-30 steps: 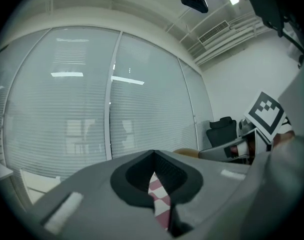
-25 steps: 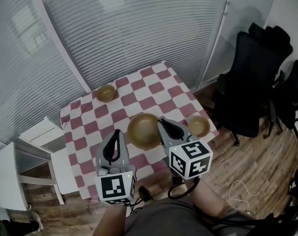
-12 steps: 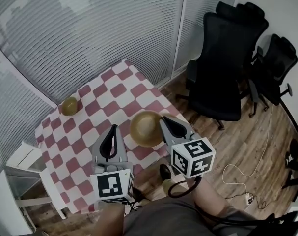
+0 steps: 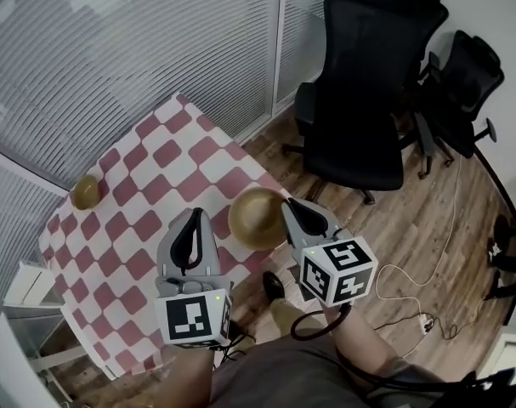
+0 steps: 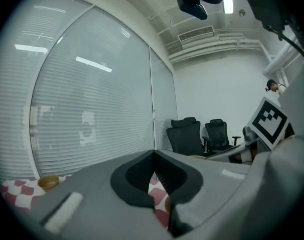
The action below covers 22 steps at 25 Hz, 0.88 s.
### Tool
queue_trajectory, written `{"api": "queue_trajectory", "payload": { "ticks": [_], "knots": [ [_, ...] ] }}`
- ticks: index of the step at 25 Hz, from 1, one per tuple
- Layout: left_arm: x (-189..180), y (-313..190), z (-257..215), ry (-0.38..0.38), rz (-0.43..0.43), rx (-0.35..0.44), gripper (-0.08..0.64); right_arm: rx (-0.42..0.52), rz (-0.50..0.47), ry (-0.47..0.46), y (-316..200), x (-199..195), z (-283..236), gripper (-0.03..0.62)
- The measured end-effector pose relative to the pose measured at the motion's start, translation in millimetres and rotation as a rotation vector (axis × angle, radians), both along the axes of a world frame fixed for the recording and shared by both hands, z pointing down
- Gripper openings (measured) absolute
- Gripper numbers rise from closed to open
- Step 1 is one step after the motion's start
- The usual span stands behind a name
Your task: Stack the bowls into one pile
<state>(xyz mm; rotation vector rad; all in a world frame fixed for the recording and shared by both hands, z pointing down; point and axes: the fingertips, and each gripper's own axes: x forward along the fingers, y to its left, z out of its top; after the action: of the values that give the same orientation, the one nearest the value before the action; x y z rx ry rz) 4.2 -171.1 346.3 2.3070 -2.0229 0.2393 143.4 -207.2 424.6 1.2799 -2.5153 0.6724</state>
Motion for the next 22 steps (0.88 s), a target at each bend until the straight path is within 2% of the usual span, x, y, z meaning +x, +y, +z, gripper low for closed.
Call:
{"api": "queue_trajectory", "payload": {
  "ticks": [11,22],
  "knots": [
    [10,-17,31,0.014,-0.017,-0.078,0.000,-0.100,-0.012,0.038,-13,12,54,0.043],
    [-8,-24,66,0.034,-0.067,-0.151,0.000,-0.169,-0.040,0.122,-20,4,104,0.044]
  ]
}}
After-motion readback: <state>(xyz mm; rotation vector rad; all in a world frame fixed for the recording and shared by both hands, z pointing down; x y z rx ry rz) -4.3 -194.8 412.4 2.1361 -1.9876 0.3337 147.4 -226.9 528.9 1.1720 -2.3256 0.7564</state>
